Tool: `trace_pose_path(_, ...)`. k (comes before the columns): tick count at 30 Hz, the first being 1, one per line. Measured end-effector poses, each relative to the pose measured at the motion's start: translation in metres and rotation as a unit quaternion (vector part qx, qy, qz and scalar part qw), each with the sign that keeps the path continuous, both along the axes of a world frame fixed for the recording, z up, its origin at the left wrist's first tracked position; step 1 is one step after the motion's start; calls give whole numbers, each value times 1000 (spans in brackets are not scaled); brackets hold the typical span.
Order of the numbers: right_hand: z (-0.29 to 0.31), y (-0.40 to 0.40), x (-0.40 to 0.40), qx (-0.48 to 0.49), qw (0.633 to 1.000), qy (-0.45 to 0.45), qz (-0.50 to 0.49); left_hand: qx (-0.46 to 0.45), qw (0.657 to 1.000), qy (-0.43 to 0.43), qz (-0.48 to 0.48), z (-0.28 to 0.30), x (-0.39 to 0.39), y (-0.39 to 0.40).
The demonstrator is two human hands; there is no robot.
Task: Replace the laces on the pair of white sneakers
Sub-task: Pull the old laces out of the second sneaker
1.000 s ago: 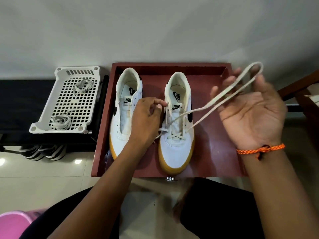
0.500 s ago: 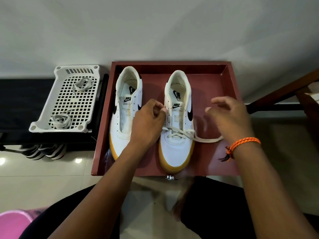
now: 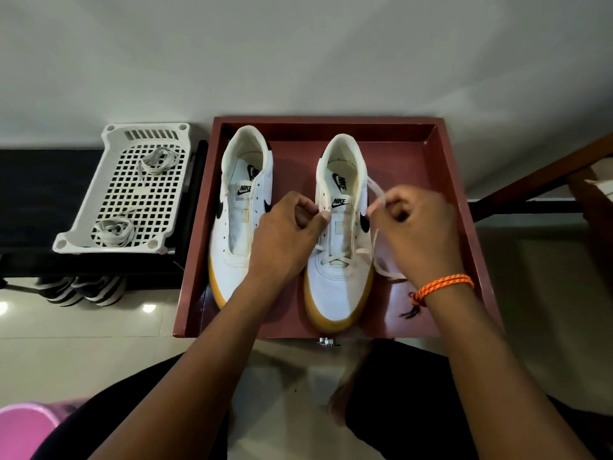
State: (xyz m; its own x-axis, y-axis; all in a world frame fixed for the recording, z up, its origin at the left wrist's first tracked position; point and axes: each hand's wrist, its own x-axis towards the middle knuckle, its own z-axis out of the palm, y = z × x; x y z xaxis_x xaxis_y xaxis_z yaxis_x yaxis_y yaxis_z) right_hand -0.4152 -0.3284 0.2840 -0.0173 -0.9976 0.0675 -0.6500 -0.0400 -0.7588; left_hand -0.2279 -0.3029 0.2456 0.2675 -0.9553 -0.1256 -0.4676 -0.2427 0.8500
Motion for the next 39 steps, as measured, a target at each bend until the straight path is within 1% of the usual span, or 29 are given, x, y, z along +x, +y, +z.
trace_pose_path(2, 5, -2, -10, -22, 997, 9, -79, 4, 1000, -8, -4, 1, -2, 2)
trace_pose_path(4, 4, -1, -13, 1, 994, 38, -105, 9, 999, -37, -10, 3, -4, 4)
trace_pose_path(6, 4, 1, -8, 13, 996, 40, -75, 15, 998, -52, -8, 3, -4, 3)
trace_pose_path(9, 1, 5, 6, 49, 998, 10, 40, 23, 999, -30, -5, 4, 0, 0)
trace_pose_path(10, -2, 7, 10, 71, 994, 12, 79, 24, 999, -22, -5, 5, 2, -1)
trace_pose_path(12, -10, 13, 18, 112, 983, 49, 139, 30, 999, -7, -6, 8, 5, -2)
trace_pose_path(14, -18, 22, 26, 127, 975, 80, 164, 37, 999, 5, -5, 11, 7, -2)
trace_pose_path(18, -23, 25, 32, 118, 973, 115, 163, 33, 999, 14, -9, 10, 10, -4)
trace_pose_path(21, -19, 20, 28, 154, 971, 70, 170, 5, 999, -23, -28, 7, 8, -3)
trace_pose_path(23, -15, 18, 27, 199, 967, 7, 160, -20, 998, -48, -39, 5, 6, -2)
trace_pose_path(24, -14, 16, 26, 233, 962, -39, 134, -28, 998, -47, -44, 5, 6, -2)
trace_pose_path(25, -12, 14, 24, 270, 953, -97, 98, -32, 997, -44, -48, 5, 6, -1)
trace_pose_path(27, -9, 8, 19, 338, 917, -209, 35, -33, 997, -41, -49, 4, 8, -2)
trace_pose_path(28, -6, 6, 17, 359, 902, -240, 13, -30, 998, -34, -48, 3, 8, -1)
trace_pose_path(29, -3, 5, 17, 364, 900, -238, -3, -28, 998, -25, -49, 3, 8, -1)
trace_pose_path(30, -2, 5, 16, 344, 920, -189, -11, -31, 998, -17, -54, 3, 6, -1)
trace_pose_path(31, -3, 7, 15, 299, 948, -111, -13, -37, 997, -16, -60, 4, 4, 0)
trace_pose_path(32, -4, 9, 15, 228, 973, -31, -10, -42, 997, -18, -64, 5, 3, 0)
trace_pose_path(33, -6, 11, 16, 144, 989, 23, 0, -44, 997, -18, -66, 6, 1, 0)
trace_pose_path(34, -9, 12, 15, 72, 996, 40, 16, -45, 997, -15, -67, 6, 0, 0)
trace_pose_path(35, -9, 12, 15, 28, 998, 37, 40, -43, 997, -10, -67, 7, 0, 0)
trace_pose_path(37, -10, 13, 18, 7, 993, 57, 102, -39, 997, -1, -67, 7, 1, 0)
trace_pose_path(39, -11, 15, 20, 23, 976, 138, 167, -37, 997, 2, -67, 7, 2, 1)
